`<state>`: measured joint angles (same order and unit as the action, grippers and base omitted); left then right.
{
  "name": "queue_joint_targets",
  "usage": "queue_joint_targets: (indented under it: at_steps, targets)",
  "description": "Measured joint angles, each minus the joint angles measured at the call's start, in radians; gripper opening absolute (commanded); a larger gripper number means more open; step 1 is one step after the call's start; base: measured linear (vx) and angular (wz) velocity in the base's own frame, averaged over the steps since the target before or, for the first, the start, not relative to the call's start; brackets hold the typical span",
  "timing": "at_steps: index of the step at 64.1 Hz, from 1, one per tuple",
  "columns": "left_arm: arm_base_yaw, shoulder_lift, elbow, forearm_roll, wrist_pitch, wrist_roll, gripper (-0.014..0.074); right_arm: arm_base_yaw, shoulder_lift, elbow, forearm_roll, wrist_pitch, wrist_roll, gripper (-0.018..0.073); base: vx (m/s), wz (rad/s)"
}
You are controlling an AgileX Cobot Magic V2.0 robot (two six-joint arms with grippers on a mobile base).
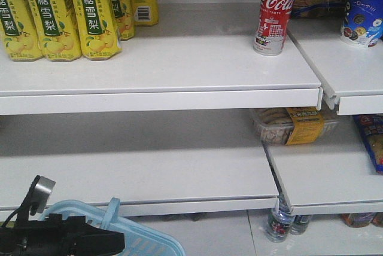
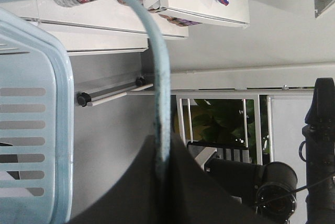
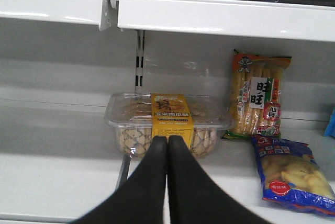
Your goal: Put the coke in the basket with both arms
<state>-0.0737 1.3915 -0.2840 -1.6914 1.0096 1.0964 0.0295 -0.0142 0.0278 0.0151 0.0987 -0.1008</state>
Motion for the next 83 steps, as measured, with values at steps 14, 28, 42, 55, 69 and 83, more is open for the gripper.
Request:
queue_joint_targets:
  at_steps: [14, 28, 42, 55, 69, 83]
  targets:
    - [0.0, 0.0, 0.0, 0.0, 0.0, 0.0, -0.0006, 0.0, 0.0, 0.0, 0.0, 0.0, 0.0, -0.001, 0.0, 0.0]
    - [0.0, 0.0, 0.0, 0.0, 0.0, 0.0, -0.0006, 0.0, 0.0, 0.0, 0.0, 0.0, 0.0, -0.001, 0.0, 0.0]
    - [0.0, 0.0, 0.0, 0.0, 0.0, 0.0, -0.0006, 0.0, 0.0, 0.0, 0.0, -0.004, 0.0, -0.001, 0.0, 0.0]
    - [0.0, 0.0, 0.0, 0.0, 0.0, 0.0, -0.0006, 0.0, 0.0, 0.0, 0.057, -0.046, 0.035, -0.001, 0.0, 0.0]
    - [0.0, 0.0, 0.0, 0.0, 0.0, 0.0, -0.0006, 0.0, 0.024, -0.115, 0.066, -0.024, 0.038, -0.001, 0.0, 0.0]
    - [0.0, 0.0, 0.0, 0.0, 0.0, 0.0, -0.0006, 0.0, 0.191, -0.329, 0.067, 0.104, 0.037, -0.001, 0.0, 0.0]
